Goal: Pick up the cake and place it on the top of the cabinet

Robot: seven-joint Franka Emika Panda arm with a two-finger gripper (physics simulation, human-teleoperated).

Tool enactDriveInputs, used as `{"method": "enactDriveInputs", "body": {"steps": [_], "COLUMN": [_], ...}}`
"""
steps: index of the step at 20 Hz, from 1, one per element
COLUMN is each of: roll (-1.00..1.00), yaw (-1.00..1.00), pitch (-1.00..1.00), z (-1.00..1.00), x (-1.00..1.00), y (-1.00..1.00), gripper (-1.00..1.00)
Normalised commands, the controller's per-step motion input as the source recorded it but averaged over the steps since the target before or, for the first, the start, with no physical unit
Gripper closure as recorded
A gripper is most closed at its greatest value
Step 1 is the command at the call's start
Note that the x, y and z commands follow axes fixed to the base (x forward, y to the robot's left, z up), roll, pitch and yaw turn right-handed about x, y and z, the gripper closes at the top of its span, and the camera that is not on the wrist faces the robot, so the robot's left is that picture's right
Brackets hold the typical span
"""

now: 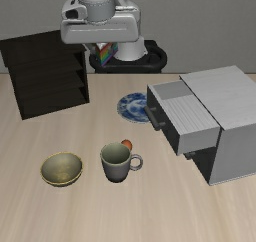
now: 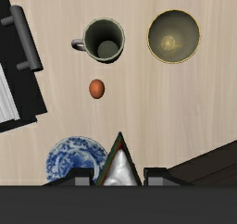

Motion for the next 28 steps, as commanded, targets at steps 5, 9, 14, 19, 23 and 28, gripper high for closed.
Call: {"method": "enactDriveInputs", "body": {"steps": [5, 9, 14, 19, 23, 28], "roll": [0.00, 0.00, 0.00, 0.00, 0.00, 0.00], "yaw": [0.00, 0.00, 0.00, 0.00, 0.00, 0.00], "pitch": [0.00, 0.00, 0.00, 0.00, 0.00, 0.00], "z": [0.00, 0.00, 0.00, 0.00, 0.00, 0.00], "x": [0.00, 0.00, 0.00, 0.00, 0.25, 1.00], "y": [1.00, 1.00, 1.00, 1.00, 0.75, 0.00], "gripper": [1.00, 1.00, 1.00, 1.00, 1.00, 1.00]}}
